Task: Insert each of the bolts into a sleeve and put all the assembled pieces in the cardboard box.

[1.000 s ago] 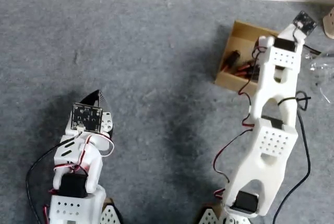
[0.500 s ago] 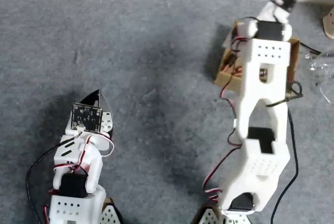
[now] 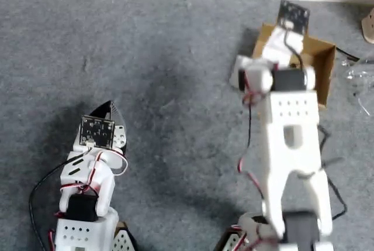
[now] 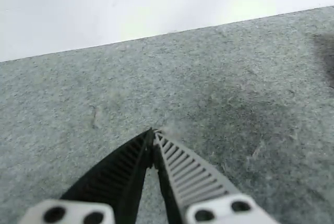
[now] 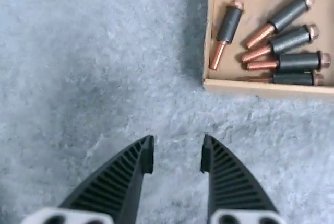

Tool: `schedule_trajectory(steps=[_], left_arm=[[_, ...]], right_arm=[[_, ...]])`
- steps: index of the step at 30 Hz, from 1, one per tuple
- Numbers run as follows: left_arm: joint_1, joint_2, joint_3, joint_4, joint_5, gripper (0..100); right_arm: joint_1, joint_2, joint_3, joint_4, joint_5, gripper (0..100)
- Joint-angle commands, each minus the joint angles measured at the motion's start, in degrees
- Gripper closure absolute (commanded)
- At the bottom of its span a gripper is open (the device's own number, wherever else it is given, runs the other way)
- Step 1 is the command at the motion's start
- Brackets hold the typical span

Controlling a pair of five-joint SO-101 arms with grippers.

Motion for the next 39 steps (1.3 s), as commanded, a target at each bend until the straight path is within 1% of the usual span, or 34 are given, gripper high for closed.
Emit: schedule_trajectory(steps=[1, 4, 7, 11, 21, 29, 32, 35, 37, 39], left_arm=[[1.1, -0.4, 1.1, -1.23, -0.26, 99], [1.1, -0.4, 1.1, -1.23, -0.26, 99], [1.1, -0.4, 1.1, -1.14, -0.26, 99], [1.1, -0.4, 1.1, -1.14, -0.26, 99], [1.1, -0.4, 1.1, -1.14, -0.26, 99], [1.1, -0.4, 1.1, -1.14, -0.26, 99], [1.1, -0.31, 1.1, -0.79, -0.26, 99], [2.42, -0.4, 1.19, 1.67, -0.26, 99], [3.12, -0.4, 1.19, 4.84, -0.26, 99], [3.21, -0.4, 1.19, 9.05, -0.26, 99]], right_arm=[[-0.22, -13.67, 20.0, -13.49, 4.75, 87.5], [1.36, -22.81, 35.38, -24.04, 6.68, 87.5], [4.62, -31.34, 47.96, -33.01, 6.77, 87.5], [7.08, -41.36, 60.62, -38.9, 6.77, 87.5], [7.16, -64.57, 78.29, -38.9, 6.86, 87.5], [7.25, -86.55, 94.46, -37.76, 6.86, 87.5], [7.69, -83.47, 95.78, -36.97, 6.86, 87.5], [7.78, -81.98, 95.78, -36.79, 6.86, 87.5], [7.78, -81.27, 95.78, -36.53, 6.86, 87.5], [7.78, -80.66, 95.78, -33.45, 6.86, 87.5]])
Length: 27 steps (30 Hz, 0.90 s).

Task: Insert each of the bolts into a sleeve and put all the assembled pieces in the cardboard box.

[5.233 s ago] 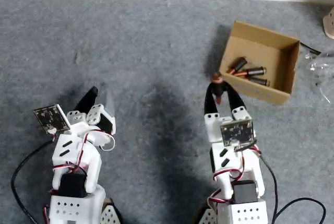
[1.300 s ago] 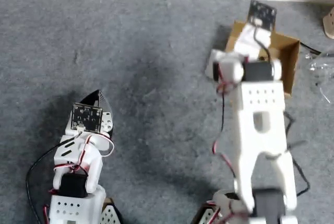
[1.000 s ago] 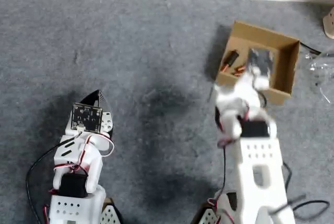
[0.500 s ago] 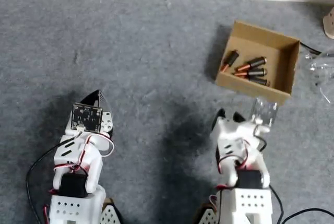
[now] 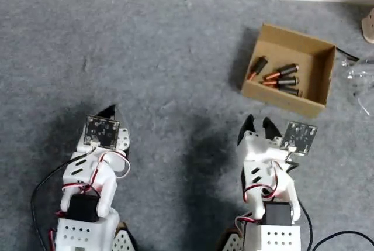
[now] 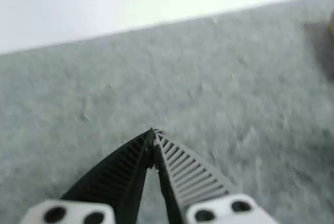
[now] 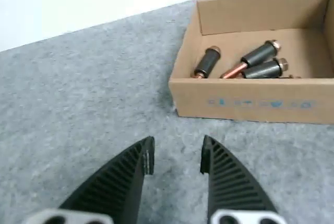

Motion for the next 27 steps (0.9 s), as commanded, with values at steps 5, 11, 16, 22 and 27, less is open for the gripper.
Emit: schedule_trajectory(steps=[5, 11, 16, 22, 27], left_arm=[[1.1, -0.48, 1.19, 18.9, -0.26, 99], [0.66, -0.84, 1.19, 39.47, -0.35, 99], [-10.15, -0.84, 1.19, 40.26, -0.26, 99], [-15.6, -0.84, 1.19, 40.35, -0.26, 99], [-15.6, -0.84, 1.19, 40.35, -0.18, 99]], right_arm=[[0.66, 0.92, 9.01, 10.77, 0.7, 87.5], [0.92, 0.84, 9.01, 20.35, 0.7, 87.5], [0.92, 0.57, 9.01, 25.27, 0.7, 87.5], [0.92, 0.57, 9.01, 28.26, 0.7, 87.5], [0.92, 0.57, 9.01, 28.09, 0.7, 87.5]])
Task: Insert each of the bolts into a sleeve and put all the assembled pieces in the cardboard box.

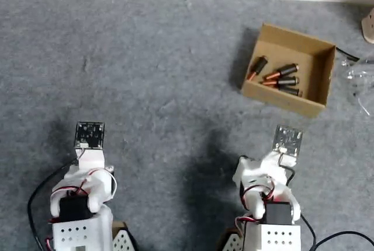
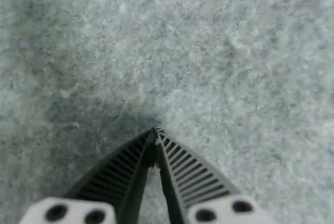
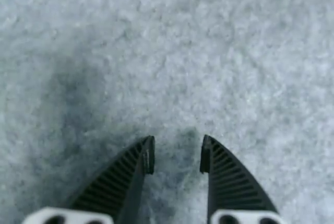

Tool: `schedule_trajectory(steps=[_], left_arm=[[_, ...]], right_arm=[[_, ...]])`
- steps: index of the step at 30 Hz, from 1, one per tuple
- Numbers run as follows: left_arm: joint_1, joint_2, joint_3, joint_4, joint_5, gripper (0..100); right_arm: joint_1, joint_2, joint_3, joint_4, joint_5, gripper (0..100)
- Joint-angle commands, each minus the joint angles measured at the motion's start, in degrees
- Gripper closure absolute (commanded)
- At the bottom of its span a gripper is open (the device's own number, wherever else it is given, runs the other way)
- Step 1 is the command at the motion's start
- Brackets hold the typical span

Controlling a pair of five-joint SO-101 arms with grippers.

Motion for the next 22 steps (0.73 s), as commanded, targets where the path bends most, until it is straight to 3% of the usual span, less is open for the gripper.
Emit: schedule_trajectory(steps=[1, 22], left_arm=[[-0.92, -0.84, 1.19, 0.44, -0.26, 99], [-0.92, -0.84, 1.19, 0.44, -0.26, 99]], right_arm=[[0.84, 0.04, 8.92, 0.13, 0.7, 87.5], [0.75, -0.04, 8.92, 1.63, 0.7, 87.5]])
